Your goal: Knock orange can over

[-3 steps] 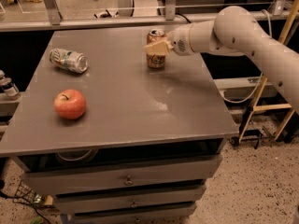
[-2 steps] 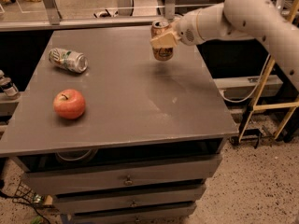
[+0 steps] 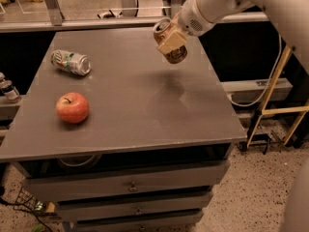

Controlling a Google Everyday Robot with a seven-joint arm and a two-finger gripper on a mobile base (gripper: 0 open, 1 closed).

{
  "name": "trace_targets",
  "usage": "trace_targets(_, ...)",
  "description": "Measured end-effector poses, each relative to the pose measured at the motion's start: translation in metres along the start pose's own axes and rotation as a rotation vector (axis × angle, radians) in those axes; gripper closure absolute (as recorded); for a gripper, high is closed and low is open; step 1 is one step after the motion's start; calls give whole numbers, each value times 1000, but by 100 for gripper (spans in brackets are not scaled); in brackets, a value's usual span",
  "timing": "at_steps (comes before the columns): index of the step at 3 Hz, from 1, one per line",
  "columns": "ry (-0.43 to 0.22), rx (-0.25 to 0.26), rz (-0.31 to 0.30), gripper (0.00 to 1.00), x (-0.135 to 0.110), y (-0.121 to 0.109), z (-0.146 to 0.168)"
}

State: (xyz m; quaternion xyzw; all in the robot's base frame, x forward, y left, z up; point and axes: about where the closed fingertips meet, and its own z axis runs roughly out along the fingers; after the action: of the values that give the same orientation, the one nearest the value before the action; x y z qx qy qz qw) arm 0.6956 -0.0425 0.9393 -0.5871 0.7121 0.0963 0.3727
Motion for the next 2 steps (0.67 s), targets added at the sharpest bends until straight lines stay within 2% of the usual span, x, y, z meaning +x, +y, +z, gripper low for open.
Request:
trace_targets(1, 238, -100, -191, 100, 5, 35, 13)
trace_targets(2, 516, -249, -397, 100, 31, 78, 30)
